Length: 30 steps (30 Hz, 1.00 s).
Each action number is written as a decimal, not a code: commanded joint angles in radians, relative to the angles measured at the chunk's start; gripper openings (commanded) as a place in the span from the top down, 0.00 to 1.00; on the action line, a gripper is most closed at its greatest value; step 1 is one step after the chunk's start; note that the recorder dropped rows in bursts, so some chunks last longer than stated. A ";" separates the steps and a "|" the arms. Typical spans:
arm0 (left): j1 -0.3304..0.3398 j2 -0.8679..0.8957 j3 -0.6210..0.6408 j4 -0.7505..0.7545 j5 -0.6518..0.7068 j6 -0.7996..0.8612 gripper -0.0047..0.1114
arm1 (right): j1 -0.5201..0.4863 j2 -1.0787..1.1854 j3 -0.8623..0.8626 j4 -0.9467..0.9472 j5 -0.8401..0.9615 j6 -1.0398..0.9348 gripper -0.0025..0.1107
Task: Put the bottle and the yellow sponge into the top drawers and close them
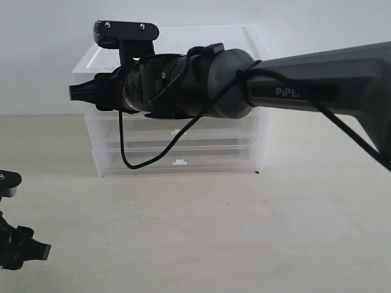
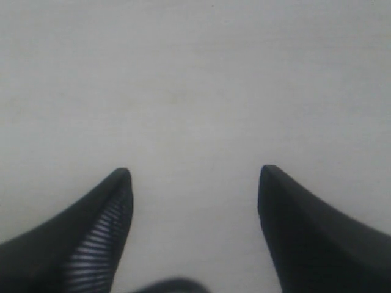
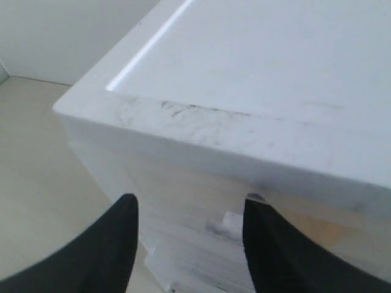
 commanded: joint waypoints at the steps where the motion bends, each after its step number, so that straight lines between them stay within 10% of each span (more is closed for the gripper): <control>1: -0.004 -0.007 0.005 -0.009 0.005 -0.010 0.48 | -0.010 -0.019 -0.011 0.016 0.016 -0.033 0.55; 16: -0.004 -0.007 0.005 -0.009 0.001 -0.010 0.48 | 0.027 -0.138 0.010 0.319 0.234 -0.438 0.56; 21: -0.004 -0.007 0.005 -0.009 0.001 -0.010 0.48 | 0.094 -0.210 0.085 0.283 0.264 -0.485 0.76; 24: -0.004 -0.007 0.005 -0.009 0.001 -0.010 0.50 | 0.129 -0.278 0.165 0.213 0.280 -0.408 0.96; 30: -0.004 -0.007 0.005 -0.009 0.021 -0.010 0.77 | 0.179 -0.484 0.463 -0.184 0.312 -0.031 0.98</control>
